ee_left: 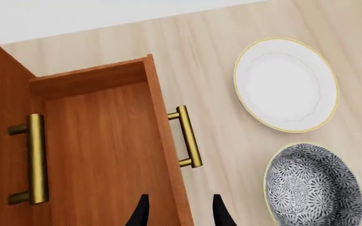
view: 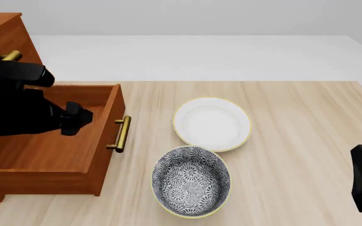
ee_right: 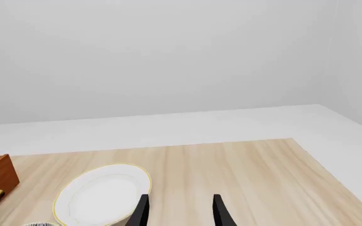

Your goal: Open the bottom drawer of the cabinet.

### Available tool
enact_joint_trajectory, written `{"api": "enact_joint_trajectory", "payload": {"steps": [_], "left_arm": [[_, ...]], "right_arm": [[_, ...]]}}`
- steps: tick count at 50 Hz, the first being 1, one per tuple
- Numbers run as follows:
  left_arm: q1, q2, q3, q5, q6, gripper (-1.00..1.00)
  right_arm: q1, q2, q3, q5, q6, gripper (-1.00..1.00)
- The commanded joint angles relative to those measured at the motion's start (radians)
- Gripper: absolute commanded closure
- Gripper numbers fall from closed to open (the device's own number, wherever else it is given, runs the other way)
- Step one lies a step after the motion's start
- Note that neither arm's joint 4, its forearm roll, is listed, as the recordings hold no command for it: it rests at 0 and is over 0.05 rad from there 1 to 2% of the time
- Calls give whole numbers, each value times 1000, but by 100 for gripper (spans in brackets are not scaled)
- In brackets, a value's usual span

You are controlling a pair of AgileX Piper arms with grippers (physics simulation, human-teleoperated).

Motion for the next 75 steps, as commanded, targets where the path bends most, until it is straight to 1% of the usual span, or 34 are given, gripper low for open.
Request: {"api": "enact_joint_trajectory", "payload": {"steps": [1, 2, 3, 7, 8, 15, 22, 25, 26, 30, 34, 36, 39, 40, 41, 42, 46, 49, 50, 51, 54, 55, 57, 58, 60, 64, 65, 66, 67, 68, 70, 71, 73, 75], "left_arm": [[9, -145, -37, 74, 2, -100], [9, -167, -41, 79, 4, -100], [-11, -187, -43, 90, -26, -100], [-8, -235, -43, 98, -18, -100], [-15, -251, -44, 102, -48, -100], [-9, -289, -30, 105, -36, -100], [-10, -348, -18, 115, -20, -100], [-15, -373, -15, 121, -31, -100], [-3, -393, -15, 117, -13, -100], [-10, -438, -17, 119, -20, -100], [-10, -479, -6, 111, -19, -100], [0, -507, -5, 104, 15, -100], [-10, -542, 0, 98, 18, -100], [-17, -564, 7, 92, 9, -100], [-13, -572, 12, 88, 8, -100], [-13, -593, 26, 78, 31, -100], [-6, -656, 47, 51, 37, -100], [-6, -681, 56, 45, 69, -100], [-9, -699, 52, 48, 65, -100], [1, -724, 45, 44, 81, -100], [11, -768, 44, 38, 116, -100], [6, -773, 46, 37, 106, -100], [12, -788, 56, 31, 112, -100], [14, -798, 66, 22, 114, -100], [19, -819, 79, 7, 116, -100], [4, -865, 94, -1, 133, -100], [21, -876, 90, -3, 140, -100], [7, -887, 85, -2, 147, -100], [-4, -894, 79, 0, 142, -100], [15, -910, 67, 3, 132, -100], [-14, -920, 71, 6, 165, -100], [-4, -919, 69, 9, 153, -100], [-1, -937, 78, 6, 169, -100], [3, -964, 71, 8, 162, -100]], "right_arm": [[1, 0, -2, 2, -3, -100], [0, 0, -2, 1, -3, -100], [-1, 0, -2, -1, -2, -100], [1, 0, -2, -2, -1, -100], [-3, 0, -2, -4, -1, -100], [-2, 0, -19, 6, -2, -100], [-1, 0, -79, 55, -2, -100], [6, 0, -108, 65, -4, -100], [10, 0, -137, 84, -6, -100], [19, 0, -207, 121, -16, -100], [28, 0, -291, 165, -34, -100], [32, 0, -322, 187, -39, -100], [43, 0, -379, 229, -57, -100], [51, 0, -396, 243, -76, -100], [52, 0, -403, 247, -69, -100], [54, 0, -423, 259, -65, -100], [84, 1, -411, 254, -91, -100], [88, 2, -408, 255, -95, -100], [99, 0, -409, 264, -107, -100], [106, 0, -414, 271, -145, -100], [111, 2, -470, 323, -137, -100], [112, 2, -482, 331, -154, -100], [117, 4, -505, 348, -160, -100], [124, 3, -520, 356, -184, -100], [119, 3, -553, 378, -179, -100], [123, 0, -591, 397, -200, -100], [128, 0, -588, 394, -198, -100], [132, 1, -598, 394, -203, -100], [134, 0, -602, 394, -210, -100], [143, 0, -605, 393, -214, -100], [144, 0, -629, 405, -225, -100], [145, 0, -634, 411, -223, -100], [146, 0, -655, 426, -218, -100], [157, 0, -666, 428, -232, -100]]}}
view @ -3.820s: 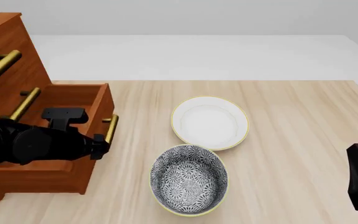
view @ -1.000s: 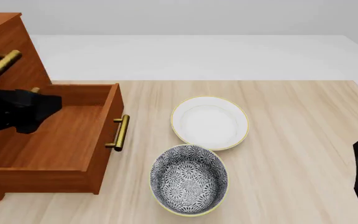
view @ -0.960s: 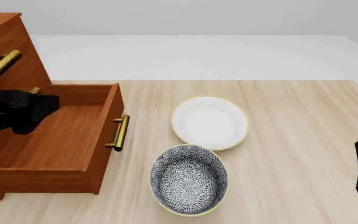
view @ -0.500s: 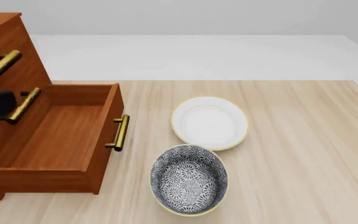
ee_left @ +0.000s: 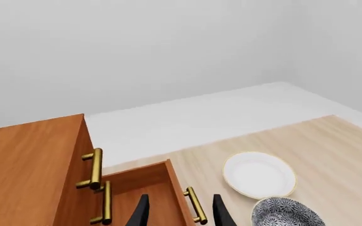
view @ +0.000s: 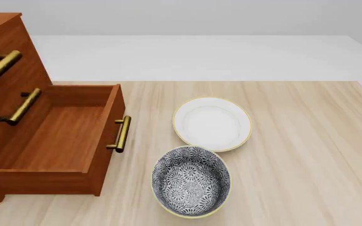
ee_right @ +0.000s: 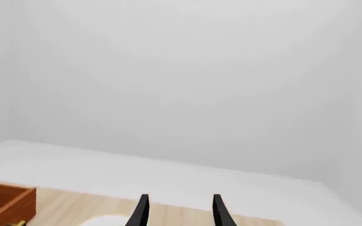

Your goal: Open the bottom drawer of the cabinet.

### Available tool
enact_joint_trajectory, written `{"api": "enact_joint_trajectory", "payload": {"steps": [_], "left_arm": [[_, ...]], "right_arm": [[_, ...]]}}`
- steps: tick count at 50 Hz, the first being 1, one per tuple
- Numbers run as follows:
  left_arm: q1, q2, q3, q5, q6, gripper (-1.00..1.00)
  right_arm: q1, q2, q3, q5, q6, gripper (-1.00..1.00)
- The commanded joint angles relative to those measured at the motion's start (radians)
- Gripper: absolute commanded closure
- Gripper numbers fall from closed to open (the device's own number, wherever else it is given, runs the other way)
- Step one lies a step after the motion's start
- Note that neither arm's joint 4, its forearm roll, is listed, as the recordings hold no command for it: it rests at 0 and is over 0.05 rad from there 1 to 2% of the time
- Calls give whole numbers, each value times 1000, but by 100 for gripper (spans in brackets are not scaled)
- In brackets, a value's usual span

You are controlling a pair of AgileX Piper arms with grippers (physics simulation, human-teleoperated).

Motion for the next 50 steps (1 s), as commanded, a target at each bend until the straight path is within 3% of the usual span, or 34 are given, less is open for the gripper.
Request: {"api": "enact_joint_trajectory", "payload": {"steps": [1, 16, 22, 37, 50], "left_arm": [[5, -114, -4, -5, 30, -100], [-3, -158, -70, -27, 62, -100], [-19, -159, -100, 11, 99, -100], [-7, -159, -122, 55, 150, -100], [28, -159, -220, 136, 164, -100]], "right_arm": [[29, -1, -92, 51, -37, -100], [11, -1, -182, 69, -27, -100], [14, -1, -197, 88, -35, -100], [27, -1, -229, 170, -58, -100], [6, -1, -301, 274, -56, -100]]}}
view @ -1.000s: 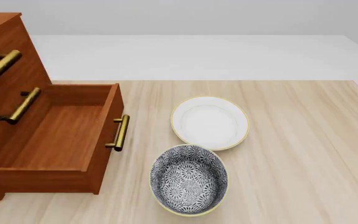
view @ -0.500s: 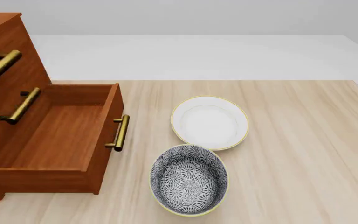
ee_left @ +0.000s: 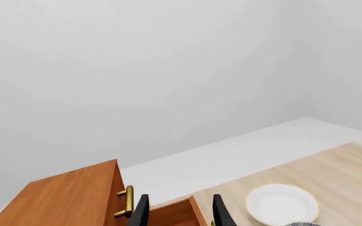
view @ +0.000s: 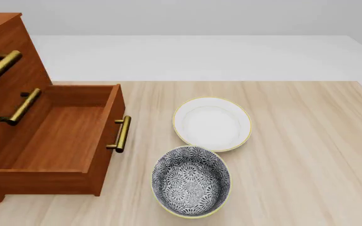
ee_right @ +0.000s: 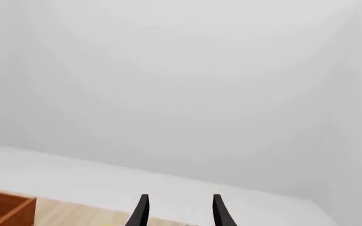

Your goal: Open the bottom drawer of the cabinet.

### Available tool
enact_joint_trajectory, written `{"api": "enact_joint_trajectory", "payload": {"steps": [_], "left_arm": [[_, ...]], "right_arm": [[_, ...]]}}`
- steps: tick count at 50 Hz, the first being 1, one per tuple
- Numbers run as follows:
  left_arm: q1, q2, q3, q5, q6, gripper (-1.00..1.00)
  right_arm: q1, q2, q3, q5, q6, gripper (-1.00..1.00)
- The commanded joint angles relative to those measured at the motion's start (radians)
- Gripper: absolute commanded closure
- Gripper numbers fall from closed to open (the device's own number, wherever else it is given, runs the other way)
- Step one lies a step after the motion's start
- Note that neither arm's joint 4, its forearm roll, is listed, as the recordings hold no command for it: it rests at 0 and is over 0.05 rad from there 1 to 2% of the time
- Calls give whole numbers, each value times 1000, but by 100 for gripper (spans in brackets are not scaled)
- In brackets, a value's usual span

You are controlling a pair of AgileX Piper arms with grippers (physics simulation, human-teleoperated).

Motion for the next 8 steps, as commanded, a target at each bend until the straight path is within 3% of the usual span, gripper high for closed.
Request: {"api": "enact_joint_trajectory", "payload": {"steps": [1, 8], "left_arm": [[36, -1, -74, 63, 21, -100], [60, -1, -119, 93, 32, -100]], "right_arm": [[-11, 0, -49, 83, -8, -100], [-18, 0, -17, 114, -17, -100]]}}
